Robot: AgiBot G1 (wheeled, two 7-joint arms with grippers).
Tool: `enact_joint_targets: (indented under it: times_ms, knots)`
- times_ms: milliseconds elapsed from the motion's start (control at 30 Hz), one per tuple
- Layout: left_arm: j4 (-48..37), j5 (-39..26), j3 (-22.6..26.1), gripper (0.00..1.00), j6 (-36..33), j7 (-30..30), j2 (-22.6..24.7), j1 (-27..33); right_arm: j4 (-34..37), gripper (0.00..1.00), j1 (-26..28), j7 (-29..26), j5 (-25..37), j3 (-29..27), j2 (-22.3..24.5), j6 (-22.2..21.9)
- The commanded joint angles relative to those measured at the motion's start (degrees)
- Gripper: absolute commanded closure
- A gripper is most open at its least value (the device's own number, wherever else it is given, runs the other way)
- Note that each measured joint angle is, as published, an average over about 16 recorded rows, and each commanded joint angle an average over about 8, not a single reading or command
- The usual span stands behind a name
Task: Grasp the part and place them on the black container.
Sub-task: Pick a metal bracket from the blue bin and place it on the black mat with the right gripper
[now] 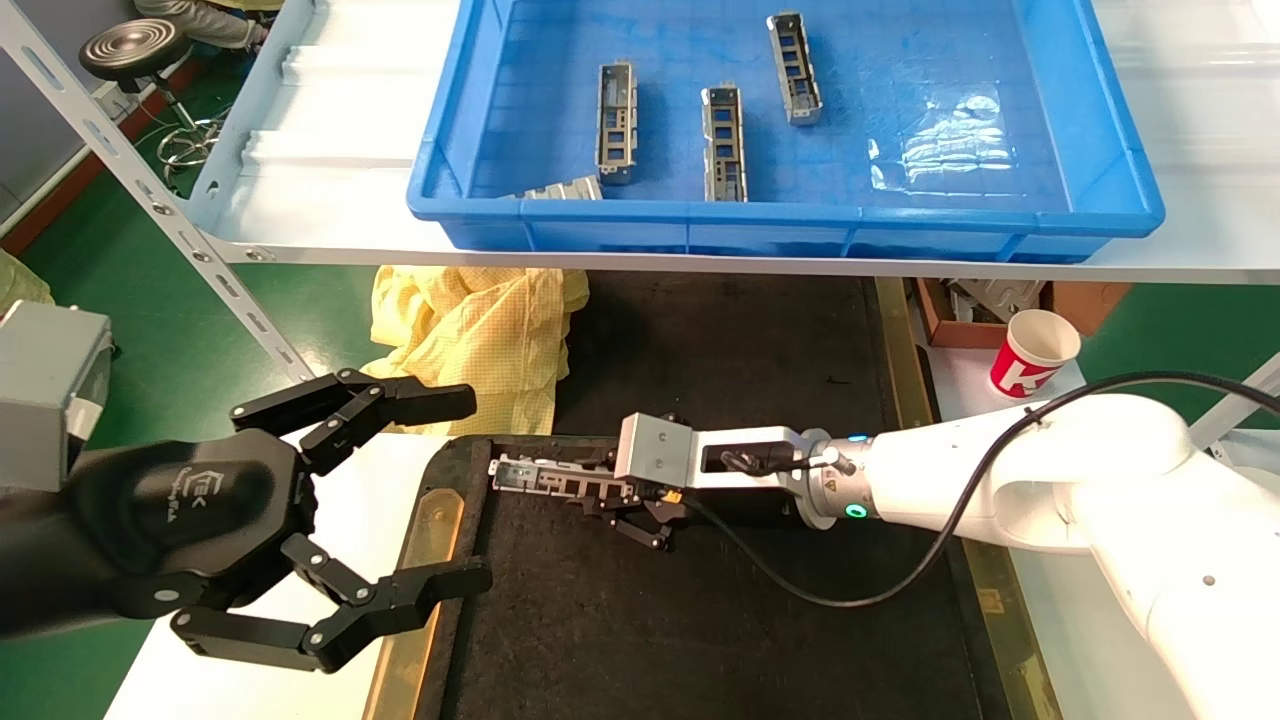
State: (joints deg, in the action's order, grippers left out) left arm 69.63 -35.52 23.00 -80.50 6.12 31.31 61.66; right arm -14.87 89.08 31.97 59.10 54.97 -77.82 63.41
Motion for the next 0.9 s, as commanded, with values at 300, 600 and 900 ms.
enact_joint_targets:
  times_ms: [300,600,900]
  knots:
    - [0.0,0.0,0.0,0.0,0.0,0.0,0.0,0.0,-2.62,1.0,-1.35,-0.93,-0.84,2.39,-0.01,-0.93]
    - [0.0,0.0,0.0,0.0,0.0,0.0,0.0,0.0,-3.44,1.0,-1.47,-1.17,-1.67,4.39,0.02,-1.5]
    - [0.0,0.0,0.0,0.0,0.0,0.0,0.0,0.0,-3.94,1.0,-1.8,-1.07,-2.74,6.12,-0.01,-2.45]
